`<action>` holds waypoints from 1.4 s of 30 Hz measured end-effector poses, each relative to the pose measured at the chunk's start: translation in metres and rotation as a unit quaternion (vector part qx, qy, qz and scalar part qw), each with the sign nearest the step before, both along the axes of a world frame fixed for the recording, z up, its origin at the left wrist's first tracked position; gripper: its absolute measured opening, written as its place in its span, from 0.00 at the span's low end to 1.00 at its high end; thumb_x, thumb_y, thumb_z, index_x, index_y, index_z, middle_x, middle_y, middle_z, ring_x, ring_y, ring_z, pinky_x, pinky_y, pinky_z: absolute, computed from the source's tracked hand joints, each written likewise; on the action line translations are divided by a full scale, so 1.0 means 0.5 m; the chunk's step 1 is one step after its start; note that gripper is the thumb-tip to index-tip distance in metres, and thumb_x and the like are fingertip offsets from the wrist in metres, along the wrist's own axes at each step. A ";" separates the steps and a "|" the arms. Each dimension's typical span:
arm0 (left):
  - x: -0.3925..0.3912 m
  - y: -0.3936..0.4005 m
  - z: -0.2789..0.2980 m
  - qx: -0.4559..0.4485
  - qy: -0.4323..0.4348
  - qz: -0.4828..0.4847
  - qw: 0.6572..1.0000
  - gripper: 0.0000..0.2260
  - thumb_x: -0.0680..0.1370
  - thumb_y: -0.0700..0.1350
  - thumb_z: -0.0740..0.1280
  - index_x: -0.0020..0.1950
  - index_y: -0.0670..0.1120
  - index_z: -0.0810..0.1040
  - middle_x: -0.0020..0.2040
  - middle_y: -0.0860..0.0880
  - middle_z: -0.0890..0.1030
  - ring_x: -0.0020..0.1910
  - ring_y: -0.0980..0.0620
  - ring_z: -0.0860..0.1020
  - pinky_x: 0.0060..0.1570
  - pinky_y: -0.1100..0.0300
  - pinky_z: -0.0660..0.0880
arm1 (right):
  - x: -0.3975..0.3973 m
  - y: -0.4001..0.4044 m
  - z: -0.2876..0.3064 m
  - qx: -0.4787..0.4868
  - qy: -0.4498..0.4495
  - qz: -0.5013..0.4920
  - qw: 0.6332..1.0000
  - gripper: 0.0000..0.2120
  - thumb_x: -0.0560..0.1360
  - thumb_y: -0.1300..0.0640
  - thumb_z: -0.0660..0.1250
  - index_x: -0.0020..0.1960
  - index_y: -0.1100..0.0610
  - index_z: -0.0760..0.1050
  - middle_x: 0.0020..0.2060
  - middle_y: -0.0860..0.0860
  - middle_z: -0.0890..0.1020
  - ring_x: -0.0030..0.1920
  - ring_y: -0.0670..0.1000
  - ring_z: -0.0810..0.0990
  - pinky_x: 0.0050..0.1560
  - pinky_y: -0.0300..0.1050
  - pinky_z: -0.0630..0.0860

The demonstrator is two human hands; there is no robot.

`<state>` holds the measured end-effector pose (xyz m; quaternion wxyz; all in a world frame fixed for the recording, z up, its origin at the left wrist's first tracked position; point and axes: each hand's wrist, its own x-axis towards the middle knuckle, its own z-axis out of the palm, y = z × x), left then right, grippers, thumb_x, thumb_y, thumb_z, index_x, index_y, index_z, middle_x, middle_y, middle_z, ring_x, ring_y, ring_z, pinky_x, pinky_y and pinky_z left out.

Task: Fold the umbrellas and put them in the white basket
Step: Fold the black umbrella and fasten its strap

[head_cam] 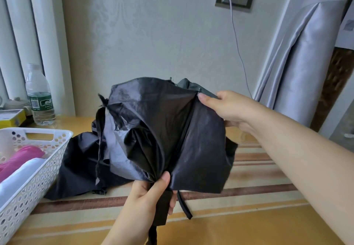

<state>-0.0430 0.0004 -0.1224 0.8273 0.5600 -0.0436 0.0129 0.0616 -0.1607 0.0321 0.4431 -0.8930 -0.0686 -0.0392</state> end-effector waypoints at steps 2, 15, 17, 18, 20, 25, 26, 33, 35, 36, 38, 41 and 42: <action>0.000 -0.004 0.000 -0.007 0.002 -0.014 1.000 0.15 0.72 0.50 0.72 0.34 0.38 0.79 0.28 0.37 0.71 0.27 0.45 0.70 0.27 0.59 0.69 | 0.008 0.000 0.005 0.012 -0.065 -0.007 0.998 0.16 0.76 0.45 0.68 0.45 0.60 0.77 0.40 0.54 0.82 0.42 0.53 0.80 0.49 0.49 0.76; -0.003 -0.007 0.003 -0.010 0.010 -0.023 1.000 0.20 0.74 0.52 0.70 0.39 0.33 0.76 0.27 0.38 0.71 0.25 0.46 0.70 0.26 0.61 0.69 | -0.006 0.008 0.012 0.108 -0.096 -0.001 0.990 0.05 0.73 0.54 0.73 0.43 0.54 0.78 0.39 0.48 0.82 0.42 0.46 0.80 0.47 0.40 0.77; -0.001 -0.001 0.004 -0.015 -0.003 -0.022 1.000 0.17 0.73 0.51 0.71 0.34 0.38 0.77 0.27 0.38 0.71 0.25 0.46 0.70 0.26 0.61 0.69 | -0.012 0.006 0.005 0.116 -0.066 0.030 0.991 0.03 0.74 0.56 0.72 0.46 0.55 0.80 0.43 0.51 0.84 0.46 0.50 0.83 0.54 0.48 0.78; -0.001 0.002 0.004 -0.010 -0.009 -0.025 1.000 0.16 0.73 0.50 0.71 0.32 0.39 0.77 0.27 0.38 0.71 0.25 0.46 0.70 0.26 0.62 0.69 | -0.015 0.006 0.002 0.111 -0.062 0.038 0.991 0.02 0.75 0.57 0.71 0.46 0.55 0.80 0.41 0.51 0.84 0.45 0.51 0.82 0.52 0.48 0.78; -0.002 0.003 0.003 0.004 -0.012 -0.036 0.999 0.16 0.72 0.50 0.70 0.33 0.39 0.77 0.28 0.38 0.71 0.25 0.47 0.70 0.27 0.62 0.69 | -0.017 0.008 0.001 0.092 -0.082 0.026 0.992 0.02 0.75 0.58 0.71 0.45 0.56 0.80 0.37 0.50 0.82 0.40 0.50 0.81 0.46 0.45 0.77; -0.004 -0.006 0.004 0.006 -0.007 -0.036 0.999 0.16 0.69 0.51 0.67 0.39 0.36 0.74 0.27 0.38 0.71 0.26 0.46 0.70 0.27 0.60 0.69 | -0.018 0.012 0.013 0.066 -0.149 0.009 0.987 0.12 0.72 0.55 0.74 0.46 0.49 0.71 0.42 0.55 0.84 0.42 0.55 0.83 0.46 0.49 0.78; -0.004 -0.008 0.005 0.002 -0.007 -0.034 0.999 0.16 0.70 0.51 0.67 0.38 0.36 0.74 0.27 0.38 0.71 0.26 0.46 0.70 0.27 0.60 0.69 | -0.020 0.010 0.014 0.061 -0.155 0.017 0.986 0.13 0.72 0.56 0.74 0.48 0.48 0.70 0.42 0.55 0.84 0.41 0.57 0.83 0.46 0.50 0.78; -0.010 -0.007 0.009 -0.012 -0.010 -0.048 0.999 0.15 0.70 0.51 0.67 0.35 0.38 0.76 0.27 0.38 0.72 0.25 0.46 0.70 0.26 0.61 0.69 | -0.017 0.010 0.006 0.002 -0.204 -0.011 0.979 0.07 0.74 0.54 0.72 0.40 0.49 0.75 0.44 0.53 0.84 0.45 0.48 0.80 0.42 0.40 0.71; -0.009 -0.007 0.009 -0.012 -0.014 -0.057 0.998 0.16 0.70 0.50 0.66 0.36 0.36 0.76 0.27 0.38 0.72 0.25 0.47 0.70 0.27 0.61 0.69 | -0.013 0.014 0.002 -0.009 -0.216 -0.048 0.975 0.09 0.73 0.52 0.73 0.38 0.51 0.76 0.44 0.50 0.83 0.47 0.47 0.79 0.40 0.38 0.71; -0.007 -0.007 0.008 -0.010 -0.015 -0.059 0.998 0.16 0.70 0.50 0.66 0.37 0.36 0.76 0.28 0.38 0.72 0.26 0.47 0.71 0.29 0.62 0.70 | -0.012 0.017 0.000 -0.023 -0.219 -0.061 0.974 0.10 0.73 0.51 0.73 0.37 0.52 0.75 0.42 0.49 0.81 0.45 0.46 0.78 0.37 0.35 0.70; -0.006 -0.007 0.005 0.000 -0.020 -0.059 0.998 0.17 0.71 0.51 0.65 0.38 0.35 0.76 0.28 0.39 0.73 0.28 0.47 0.73 0.33 0.61 0.71 | -0.006 0.023 -0.009 -0.049 -0.221 -0.078 0.971 0.11 0.74 0.49 0.71 0.39 0.53 0.73 0.36 0.47 0.77 0.39 0.43 0.75 0.30 0.31 0.65; -0.008 -0.009 0.006 -0.002 -0.022 -0.049 0.999 0.18 0.72 0.51 0.66 0.39 0.35 0.76 0.30 0.37 0.75 0.31 0.45 0.74 0.41 0.56 0.71 | 0.002 0.028 -0.018 -0.073 -0.168 -0.081 0.980 0.13 0.76 0.45 0.67 0.50 0.54 0.70 0.40 0.45 0.74 0.38 0.42 0.71 0.33 0.35 0.67; -0.009 -0.010 0.008 -0.014 -0.017 -0.044 0.999 0.18 0.73 0.50 0.68 0.41 0.34 0.75 0.31 0.37 0.74 0.30 0.45 0.74 0.40 0.54 0.71 | 0.004 0.028 -0.021 -0.080 -0.137 -0.080 0.984 0.15 0.77 0.44 0.65 0.55 0.54 0.69 0.46 0.47 0.75 0.41 0.45 0.72 0.36 0.39 0.69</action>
